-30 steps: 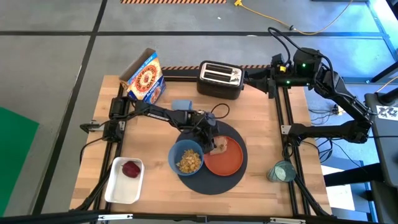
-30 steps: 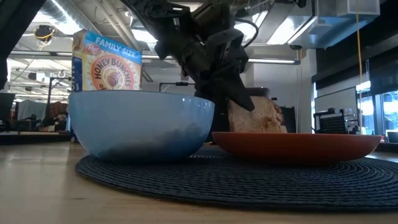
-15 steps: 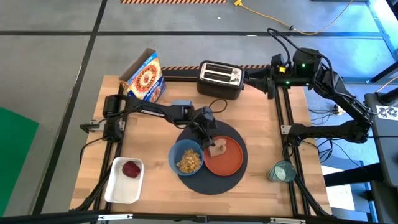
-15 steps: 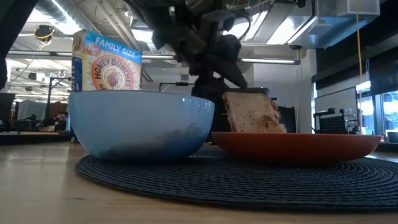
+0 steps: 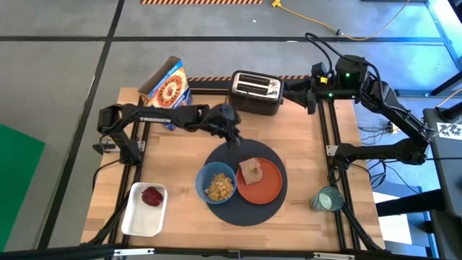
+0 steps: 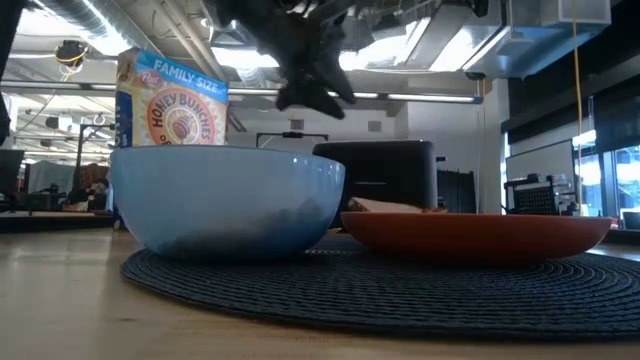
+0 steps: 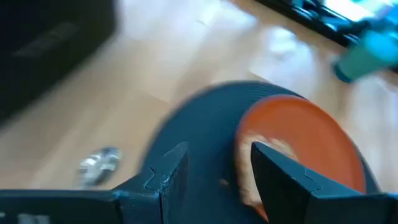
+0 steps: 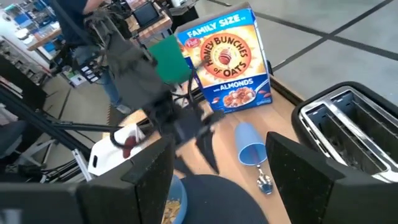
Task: Arrange a breakfast setting
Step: Put the red apple from the white bin onto the orange plate
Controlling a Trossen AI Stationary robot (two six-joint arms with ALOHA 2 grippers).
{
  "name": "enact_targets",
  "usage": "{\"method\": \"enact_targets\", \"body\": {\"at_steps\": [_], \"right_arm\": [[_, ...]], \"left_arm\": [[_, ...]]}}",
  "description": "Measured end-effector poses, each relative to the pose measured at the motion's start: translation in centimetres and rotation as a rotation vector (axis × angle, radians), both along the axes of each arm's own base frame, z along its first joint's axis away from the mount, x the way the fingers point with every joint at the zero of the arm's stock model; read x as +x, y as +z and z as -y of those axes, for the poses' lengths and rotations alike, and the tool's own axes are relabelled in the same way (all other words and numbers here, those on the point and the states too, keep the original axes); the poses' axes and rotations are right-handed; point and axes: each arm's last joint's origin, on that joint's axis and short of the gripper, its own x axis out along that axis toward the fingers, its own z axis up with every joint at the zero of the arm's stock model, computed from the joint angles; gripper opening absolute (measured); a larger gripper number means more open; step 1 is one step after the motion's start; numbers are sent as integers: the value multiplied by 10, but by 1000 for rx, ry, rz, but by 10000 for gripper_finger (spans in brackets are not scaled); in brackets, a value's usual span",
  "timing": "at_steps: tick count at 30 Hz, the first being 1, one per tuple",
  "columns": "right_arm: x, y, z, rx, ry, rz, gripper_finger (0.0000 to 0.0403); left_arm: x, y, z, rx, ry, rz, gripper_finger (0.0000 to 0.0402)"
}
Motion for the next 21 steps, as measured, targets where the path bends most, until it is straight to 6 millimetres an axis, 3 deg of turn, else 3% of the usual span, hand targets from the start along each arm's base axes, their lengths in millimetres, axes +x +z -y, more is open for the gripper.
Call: {"method": "enact_targets", "body": {"at_steps": [4, 11, 21], "right_arm": [[7, -3, -2, 9, -8, -15, 241], [17, -5, -20, -60, -97, -66, 241], [29, -34, -35, -79, -334, -361, 241]], "left_arm": [[-13, 7, -16, 26, 37, -31, 169], [-27, 1, -36, 14, 55, -148, 169], [-43, 14, -40, 12, 83, -160, 169]]}}
